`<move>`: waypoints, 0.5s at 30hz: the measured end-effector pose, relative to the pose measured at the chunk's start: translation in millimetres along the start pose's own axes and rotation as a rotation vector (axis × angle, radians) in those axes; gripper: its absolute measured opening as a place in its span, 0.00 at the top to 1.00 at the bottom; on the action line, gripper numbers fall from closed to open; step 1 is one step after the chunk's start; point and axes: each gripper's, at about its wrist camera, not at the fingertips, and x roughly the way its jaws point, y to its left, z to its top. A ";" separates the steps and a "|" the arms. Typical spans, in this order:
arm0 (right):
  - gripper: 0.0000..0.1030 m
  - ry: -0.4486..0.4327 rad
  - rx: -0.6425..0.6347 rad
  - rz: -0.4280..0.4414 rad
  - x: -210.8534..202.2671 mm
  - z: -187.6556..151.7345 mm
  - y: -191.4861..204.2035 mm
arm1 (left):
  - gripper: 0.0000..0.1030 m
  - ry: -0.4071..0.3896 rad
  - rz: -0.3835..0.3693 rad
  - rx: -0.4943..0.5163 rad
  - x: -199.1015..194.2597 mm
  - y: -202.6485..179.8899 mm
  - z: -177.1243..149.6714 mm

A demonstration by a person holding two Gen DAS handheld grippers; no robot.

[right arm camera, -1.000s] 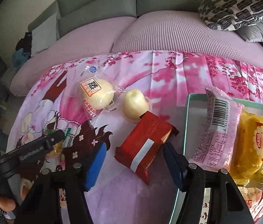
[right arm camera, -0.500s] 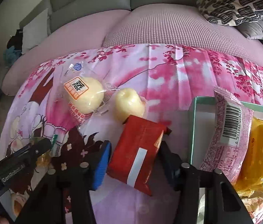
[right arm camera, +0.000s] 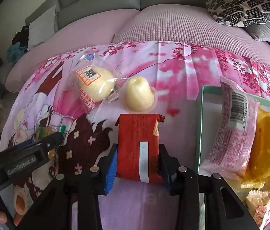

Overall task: Organize snacks
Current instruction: 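Lift the green cracker pack and red box and carry them over the tray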

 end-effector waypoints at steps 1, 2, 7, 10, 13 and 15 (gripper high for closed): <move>0.59 0.001 -0.002 -0.001 -0.8 -1.8 0.4 | 0.30 0.002 0.007 0.008 0.4 -1.4 -0.7; 0.59 0.001 -0.004 -0.002 -1.8 -4.0 0.7 | 0.30 0.003 0.014 0.016 0.3 -2.5 -1.9; 0.59 0.005 -0.010 -0.006 -7.8 -15.0 1.5 | 0.30 0.003 0.056 0.062 2.9 -9.6 -5.2; 0.59 0.007 -0.013 -0.008 -10.7 -19.8 1.8 | 0.30 -0.002 0.061 0.065 2.6 -10.7 -6.1; 0.59 0.009 -0.011 -0.007 -13.7 -24.8 1.6 | 0.32 -0.008 0.062 0.057 1.6 -10.5 -7.0; 0.59 0.008 -0.006 -0.003 -15.6 -27.4 1.2 | 0.34 -0.011 0.065 0.053 -0.4 -10.8 -8.5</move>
